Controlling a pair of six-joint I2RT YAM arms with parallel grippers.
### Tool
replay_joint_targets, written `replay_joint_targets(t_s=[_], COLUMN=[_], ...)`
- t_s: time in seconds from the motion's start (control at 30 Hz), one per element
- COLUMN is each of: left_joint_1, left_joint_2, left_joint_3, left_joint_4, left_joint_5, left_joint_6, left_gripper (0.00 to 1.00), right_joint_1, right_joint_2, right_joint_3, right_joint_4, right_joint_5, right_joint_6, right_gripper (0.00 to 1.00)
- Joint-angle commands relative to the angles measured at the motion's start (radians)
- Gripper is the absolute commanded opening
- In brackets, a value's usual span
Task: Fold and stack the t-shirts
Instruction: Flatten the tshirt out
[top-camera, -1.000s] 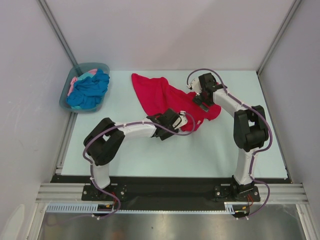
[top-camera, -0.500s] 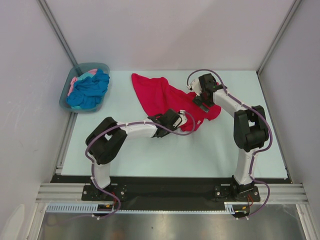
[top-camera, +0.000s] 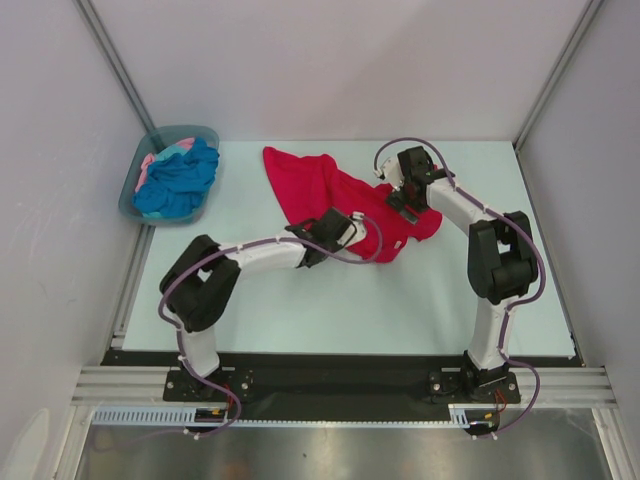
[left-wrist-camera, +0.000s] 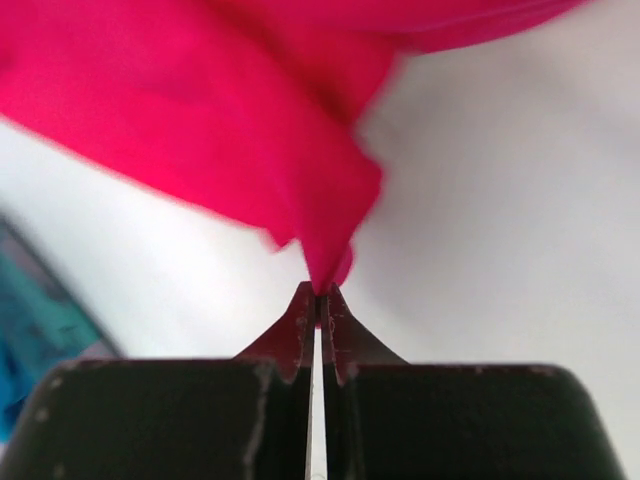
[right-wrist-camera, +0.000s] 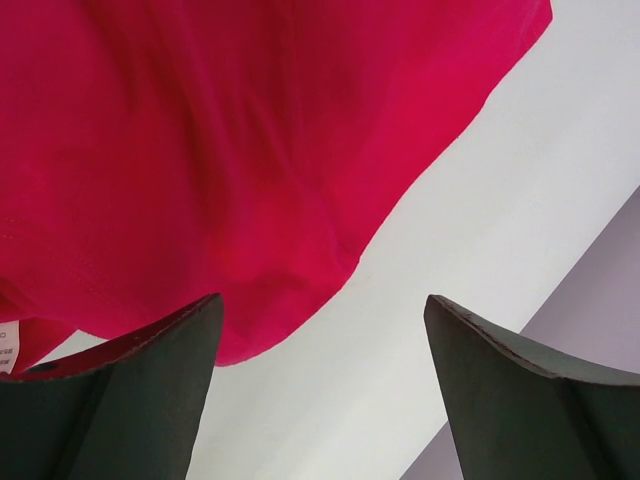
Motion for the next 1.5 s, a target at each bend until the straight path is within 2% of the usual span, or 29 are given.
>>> replay_joint_targets(t_s=[0.0, 0.13, 0.17, 0.23, 0.27, 0.3, 0.37, 0.53, 0.67, 1.13, 1.23, 1.27, 1.3, 1.33, 1.37, 1.47], left_joint_1=[0.094, 0.189, 0.204, 0.241, 0.253, 0.281, 0.309, 0.369, 0.375, 0.366, 0.366, 0.366, 0.367, 0.366, 0.366, 0.366], left_joint_2=[-0.149, -0.192, -0.195, -0.198, -0.197, -0.192, -0.165, -0.085, -0.033, 0.001, -0.003, -0.008, -0.006, -0.008, -0.011, -0.009], left_joint_3=[0.082, 0.138, 0.145, 0.138, 0.137, 0.132, 0.151, 0.292, 0.342, 0.388, 0.388, 0.388, 0.388, 0.385, 0.385, 0.381], left_joint_4=[-0.027, 0.013, 0.033, 0.138, 0.178, 0.259, 0.314, 0.340, 0.347, 0.326, 0.326, 0.324, 0.326, 0.326, 0.326, 0.326], left_joint_5=[-0.063, -0.144, -0.158, -0.189, -0.212, -0.219, -0.233, -0.241, -0.242, -0.247, -0.250, -0.253, -0.256, -0.256, -0.256, -0.258], left_joint_6=[0.113, 0.258, 0.332, 0.425, 0.513, 0.555, 0.636, 0.646, 0.664, 0.638, 0.632, 0.634, 0.634, 0.632, 0.632, 0.626], left_gripper=[0.00, 0.00, 0.00, 0.00, 0.00, 0.00, 0.00, 0.00, 0.00, 0.00, 0.00, 0.00, 0.00, 0.00, 0.00, 0.00], right_joint_1=[-0.005, 0.000, 0.006, 0.014, 0.020, 0.024, 0.047, 0.115, 0.156, 0.219, 0.224, 0.224, 0.225, 0.222, 0.222, 0.210], right_joint_2=[-0.065, -0.073, -0.077, -0.088, -0.103, -0.114, -0.140, -0.238, -0.243, -0.103, -0.082, -0.079, -0.074, -0.071, -0.076, -0.103], right_joint_3=[0.004, 0.002, 0.004, -0.004, -0.009, -0.013, -0.050, -0.139, -0.144, -0.085, -0.084, -0.075, -0.072, -0.070, -0.065, -0.061], right_joint_4=[0.022, -0.006, -0.018, -0.073, -0.096, -0.146, -0.182, -0.217, -0.266, -0.216, -0.194, -0.191, -0.187, -0.184, -0.172, -0.142], right_joint_5=[0.007, -0.019, -0.043, -0.088, -0.149, -0.189, -0.284, -0.390, -0.435, -0.468, -0.465, -0.461, -0.453, -0.435, -0.424, -0.372], right_joint_6=[0.002, 0.003, -0.005, -0.012, -0.026, -0.038, -0.066, -0.178, -0.224, -0.180, -0.173, -0.173, -0.167, -0.167, -0.167, -0.178], right_gripper=[0.88, 0.89, 0.89, 0.89, 0.89, 0.89, 0.90, 0.90, 0.90, 0.89, 0.77, 0.61, 0.49, 0.32, 0.01, 0.00])
